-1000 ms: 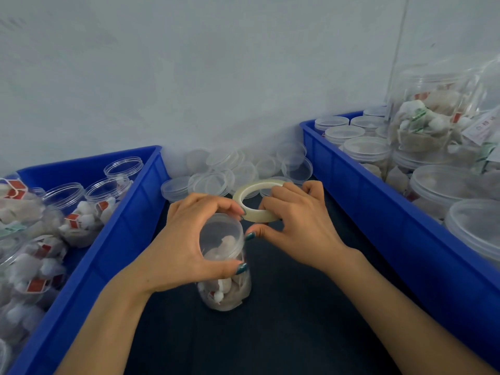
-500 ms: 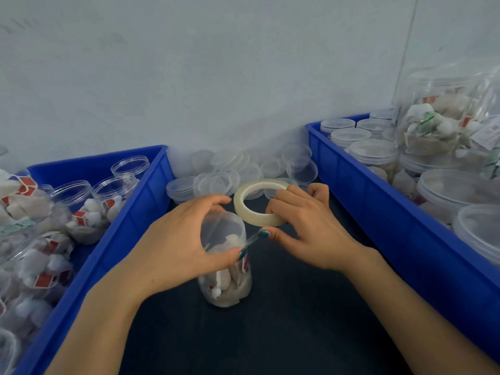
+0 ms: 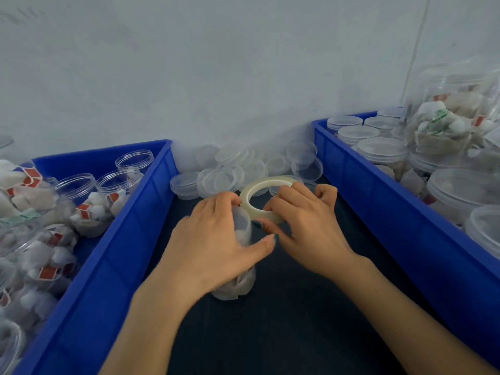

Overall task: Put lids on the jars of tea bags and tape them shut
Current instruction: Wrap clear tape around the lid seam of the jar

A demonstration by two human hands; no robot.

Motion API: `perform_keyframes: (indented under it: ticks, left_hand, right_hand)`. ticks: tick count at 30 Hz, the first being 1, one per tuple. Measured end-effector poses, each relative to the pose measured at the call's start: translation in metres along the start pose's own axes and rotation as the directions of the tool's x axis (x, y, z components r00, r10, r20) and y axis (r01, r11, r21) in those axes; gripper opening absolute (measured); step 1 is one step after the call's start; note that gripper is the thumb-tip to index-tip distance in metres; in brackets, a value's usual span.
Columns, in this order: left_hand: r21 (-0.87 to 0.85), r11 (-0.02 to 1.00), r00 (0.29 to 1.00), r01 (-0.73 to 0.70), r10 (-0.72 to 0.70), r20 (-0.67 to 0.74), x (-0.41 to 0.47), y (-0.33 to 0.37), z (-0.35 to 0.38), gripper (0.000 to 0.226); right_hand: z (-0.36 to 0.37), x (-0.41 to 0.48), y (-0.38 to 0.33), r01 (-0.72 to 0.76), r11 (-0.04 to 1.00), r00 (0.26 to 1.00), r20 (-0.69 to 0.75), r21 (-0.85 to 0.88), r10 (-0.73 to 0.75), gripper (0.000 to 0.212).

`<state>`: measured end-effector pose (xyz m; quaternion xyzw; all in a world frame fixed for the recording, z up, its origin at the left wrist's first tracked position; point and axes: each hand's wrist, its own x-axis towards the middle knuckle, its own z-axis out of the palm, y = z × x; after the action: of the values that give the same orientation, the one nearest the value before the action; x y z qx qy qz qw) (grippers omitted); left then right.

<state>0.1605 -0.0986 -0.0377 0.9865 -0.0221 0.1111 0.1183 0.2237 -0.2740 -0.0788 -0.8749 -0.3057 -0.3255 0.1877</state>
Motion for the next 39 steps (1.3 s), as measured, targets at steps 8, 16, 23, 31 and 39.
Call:
perform_keyframes:
  ticks: [8,16,23,31,39]
  left_hand:
    - [-0.024,0.993,0.964,-0.117,0.108,-0.243,0.005,-0.006,0.015,0.043]
    - [-0.013,0.992,0.947,-0.125,0.115,-0.301,0.009,0.000,0.016,0.039]
    - [-0.015,0.995,0.948,-0.102,0.093,-0.306,0.015,-0.002,0.019,0.042]
    - [0.027,0.999,0.957,-0.047,0.053,-0.286,0.030,-0.008,0.020,0.040]
    - [-0.116,0.989,0.969,-0.093,0.063,-0.239,0.014,-0.012,0.015,0.044]
  right_hand:
    - [0.006,-0.001,-0.004,-0.116,0.992,0.985,0.132,0.053,0.109,0.023]
    - [0.020,0.001,-0.034,-0.289,0.949,0.950,0.087,-0.126,0.301,0.008]
    - [0.030,0.015,-0.033,-0.302,0.927,0.942,0.082,-0.221,0.327,0.027]
    - [0.051,0.035,-0.030,-0.328,0.889,0.937,0.010,-0.319,0.349,0.020]
    - [0.048,0.053,0.025,-0.458,0.842,0.866,0.072,-0.286,0.495,0.026]
